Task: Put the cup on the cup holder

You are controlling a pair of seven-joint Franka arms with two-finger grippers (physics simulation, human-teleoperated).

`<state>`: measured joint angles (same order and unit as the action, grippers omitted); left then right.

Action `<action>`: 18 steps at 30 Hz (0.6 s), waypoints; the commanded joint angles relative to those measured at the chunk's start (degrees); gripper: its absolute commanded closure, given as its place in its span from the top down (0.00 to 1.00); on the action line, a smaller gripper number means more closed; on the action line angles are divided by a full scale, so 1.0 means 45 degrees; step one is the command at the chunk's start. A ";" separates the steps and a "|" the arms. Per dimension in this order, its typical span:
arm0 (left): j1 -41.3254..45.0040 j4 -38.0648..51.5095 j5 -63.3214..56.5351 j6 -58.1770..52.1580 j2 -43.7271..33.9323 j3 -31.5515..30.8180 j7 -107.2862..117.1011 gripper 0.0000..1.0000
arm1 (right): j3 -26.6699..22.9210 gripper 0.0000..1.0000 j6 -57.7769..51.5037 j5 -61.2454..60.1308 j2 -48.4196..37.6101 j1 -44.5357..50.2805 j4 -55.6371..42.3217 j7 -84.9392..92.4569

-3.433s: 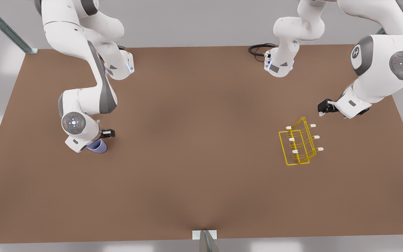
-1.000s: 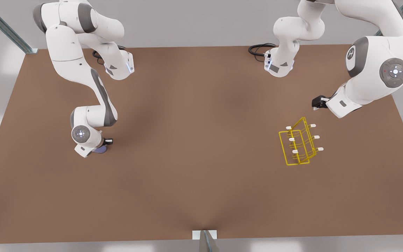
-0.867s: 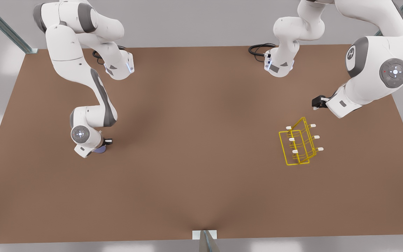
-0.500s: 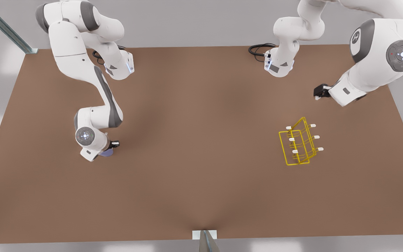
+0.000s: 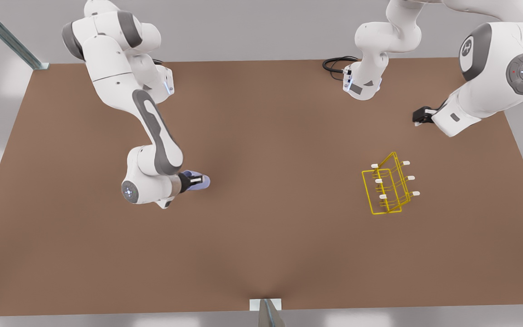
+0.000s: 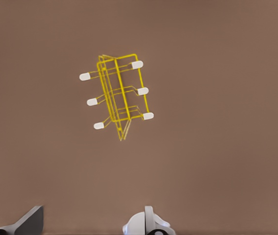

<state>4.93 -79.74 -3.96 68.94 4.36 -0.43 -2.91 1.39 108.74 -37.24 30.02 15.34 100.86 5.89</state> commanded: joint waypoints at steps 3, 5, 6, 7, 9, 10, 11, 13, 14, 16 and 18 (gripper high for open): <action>0.0038 0.0005 -0.0097 -0.0085 -0.0013 -0.0002 0.0042 1.00 | 0.0004 0.21 -0.0766 -0.3208 0.0927 -0.0381 -0.0401 1.0604; 0.0038 0.0005 -0.0097 -0.0085 -0.0013 -0.0002 0.0061 1.00 | 0.0004 0.21 -0.0727 -0.4242 0.1277 -0.0460 -0.0362 1.3474; 0.0038 0.0005 -0.0097 -0.0085 -0.0013 -0.0002 0.0061 1.00 | 0.0004 0.21 -0.0708 -0.4732 0.1610 -0.0460 -0.0362 1.4862; 0.0038 0.0005 -0.0117 -0.0085 -0.0013 -0.0002 0.0061 1.00 | 0.0004 0.21 -0.0708 -0.5122 0.1747 -0.0479 -0.0362 1.5877; 0.0038 0.0005 -0.0097 -0.0104 -0.0013 -0.0002 0.0061 1.00 | 0.0004 0.21 -0.0727 -0.6273 0.1981 -0.0479 -0.0362 1.7655; 0.0038 0.0005 -0.0097 -0.0085 -0.0013 -0.0002 0.0061 1.00 | 0.0004 0.21 -0.0727 -0.6587 0.2020 -0.0440 -0.0362 1.8203; 0.0038 0.0005 -0.0117 -0.0085 -0.0013 -0.0002 0.0061 1.00 | 0.0004 0.21 -0.0727 -0.6899 0.2059 -0.0421 -0.0381 1.8594; 0.0038 0.0005 -0.0117 -0.0085 -0.0013 -0.0002 0.0061 1.00 | 0.0023 0.21 -0.0727 -0.7817 0.2391 -0.0343 -0.0401 1.9219; 0.0038 0.0005 -0.0117 -0.0104 -0.0013 -0.0021 0.0061 1.00 | 0.0023 0.21 -0.0727 -0.8266 0.2606 -0.0225 -0.0577 1.9649; 0.0038 0.0005 -0.0117 -0.0085 -0.0013 -0.0002 0.0061 1.00 | 0.0023 0.21 -0.0727 -0.8930 0.3231 -0.0069 -0.0830 2.0410; 0.0038 0.0005 -0.0136 -0.0085 -0.0013 -0.0002 0.0061 1.00 | 0.0023 0.21 -0.0747 -0.9536 0.3661 0.0048 -0.0850 2.1075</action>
<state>5.07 -79.74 -4.48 68.58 4.36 -0.47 -2.73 1.47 105.51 -76.12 45.90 15.38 97.20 56.57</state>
